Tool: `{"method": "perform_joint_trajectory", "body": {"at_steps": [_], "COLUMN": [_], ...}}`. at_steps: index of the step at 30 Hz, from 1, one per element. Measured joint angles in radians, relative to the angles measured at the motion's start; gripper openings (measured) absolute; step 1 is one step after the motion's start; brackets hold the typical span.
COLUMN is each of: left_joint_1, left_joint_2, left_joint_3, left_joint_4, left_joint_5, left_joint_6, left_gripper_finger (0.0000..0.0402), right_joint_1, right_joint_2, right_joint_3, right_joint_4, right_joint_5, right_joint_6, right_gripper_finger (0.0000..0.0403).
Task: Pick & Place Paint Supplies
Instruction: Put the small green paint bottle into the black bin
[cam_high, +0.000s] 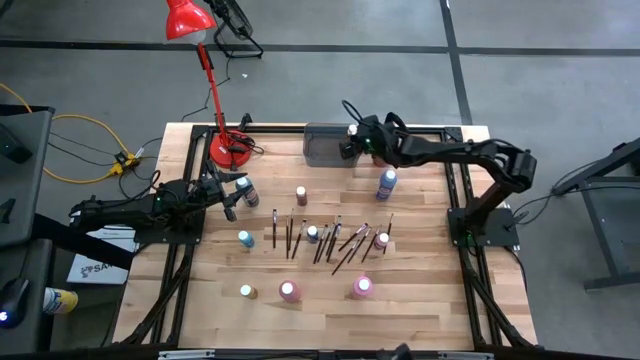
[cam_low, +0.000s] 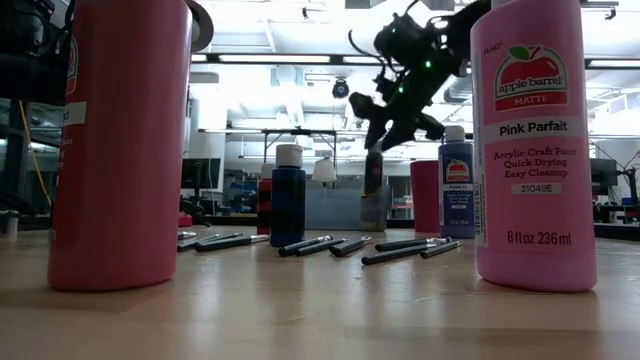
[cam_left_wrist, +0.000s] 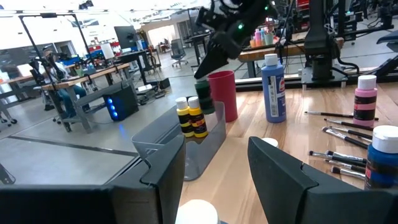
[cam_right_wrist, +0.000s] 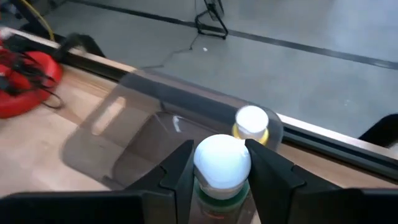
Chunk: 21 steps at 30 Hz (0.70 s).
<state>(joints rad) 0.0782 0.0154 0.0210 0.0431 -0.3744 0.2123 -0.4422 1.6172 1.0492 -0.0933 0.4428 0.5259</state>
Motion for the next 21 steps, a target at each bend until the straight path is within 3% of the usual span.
{"method": "perform_joint_trajectory", "body": {"at_steps": [21], "left_joint_1": [0.0], "left_joint_2": [0.0], "left_joint_3": [0.0], "left_joint_4": [0.0], "left_joint_5": [0.0], "left_joint_6": [0.0], "left_gripper_finger": [0.0171], "right_joint_1": [-0.005], "right_joint_2": [0.028], "right_joint_3": [0.0], "right_joint_4": [-0.02], "right_joint_5": [-0.004], "right_joint_6": [-0.003], "right_gripper_finger": [0.0121]}}
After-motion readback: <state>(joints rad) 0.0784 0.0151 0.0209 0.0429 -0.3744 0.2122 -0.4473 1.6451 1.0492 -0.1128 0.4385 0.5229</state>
